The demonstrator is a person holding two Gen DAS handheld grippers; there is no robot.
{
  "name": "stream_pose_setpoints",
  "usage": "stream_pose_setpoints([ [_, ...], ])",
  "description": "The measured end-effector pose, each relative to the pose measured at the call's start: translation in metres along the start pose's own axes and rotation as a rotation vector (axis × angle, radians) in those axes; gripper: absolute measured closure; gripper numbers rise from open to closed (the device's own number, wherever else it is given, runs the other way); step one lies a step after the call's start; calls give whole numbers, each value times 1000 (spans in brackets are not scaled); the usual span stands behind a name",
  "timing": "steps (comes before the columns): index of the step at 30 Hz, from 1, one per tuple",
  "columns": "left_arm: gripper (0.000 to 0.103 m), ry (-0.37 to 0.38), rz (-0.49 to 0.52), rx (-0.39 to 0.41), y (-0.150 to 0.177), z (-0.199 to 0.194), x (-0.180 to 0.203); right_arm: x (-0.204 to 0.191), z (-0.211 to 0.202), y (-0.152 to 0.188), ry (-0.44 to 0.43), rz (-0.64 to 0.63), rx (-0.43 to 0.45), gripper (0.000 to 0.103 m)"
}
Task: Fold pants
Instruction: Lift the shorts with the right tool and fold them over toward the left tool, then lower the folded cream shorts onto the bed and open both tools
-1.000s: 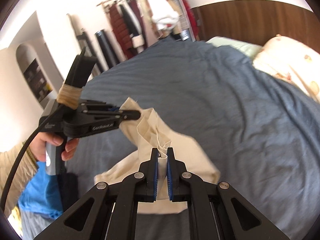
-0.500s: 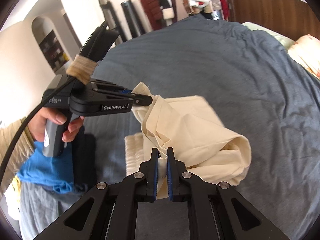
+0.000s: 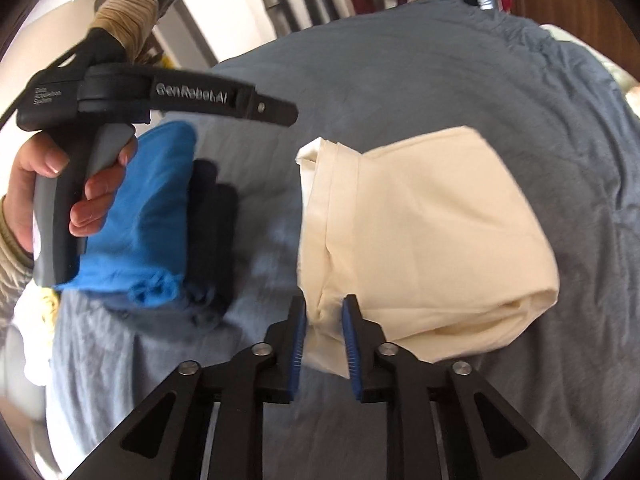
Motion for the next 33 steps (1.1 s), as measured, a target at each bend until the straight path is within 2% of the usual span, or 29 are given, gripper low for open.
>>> stream_pose_setpoints([
  [4, 55, 43, -96, 12, 28, -5, 16, -1, -21, 13, 7, -56, 13, 81],
  [6, 55, 78, -149, 7, 40, -3, 23, 11, -36, 12, 52, -47, 49, 76],
  [8, 55, 74, -195, 2, 54, 1, 33, 26, -45, 7, 79, -27, 75, 71],
  [10, 55, 52, -264, -2, 67, 6, 45, 49, -51, -1, 116, 8, 96, 71],
  [13, 55, 48, -304, 20, 77, 11, 66, 84, -52, -11, 148, 84, 100, 71],
  [17, 57, 23, -334, 5, 88, 24, 80, 120, -51, -21, 150, 171, 98, 71],
  [19, 57, 47, -360, -1, 92, 28, 82, 131, -51, -24, 161, 179, 91, 71],
  [23, 57, 149, -439, 2, 95, 32, 81, 137, -50, -22, 185, 159, 81, 71],
  [25, 66, 177, -461, -7, 95, 38, 79, 139, -47, -21, 186, 161, 71, 71],
  [28, 74, 216, -478, -42, 94, 48, 79, 141, -44, -20, 188, 163, 64, 71],
  [33, 74, 223, -500, -80, 95, 60, 77, 143, -42, -19, 190, 160, 57, 71],
])
Point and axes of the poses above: each gripper's, at about its wrist camera, not at the fingertips, and z roughly the way its jaws point, x to its right, y to its underside, the point moved 6 cm from there along z, roughly the way its jaws point, and after that the axes turned 11 degrees about -x, right-handed, at the moved point
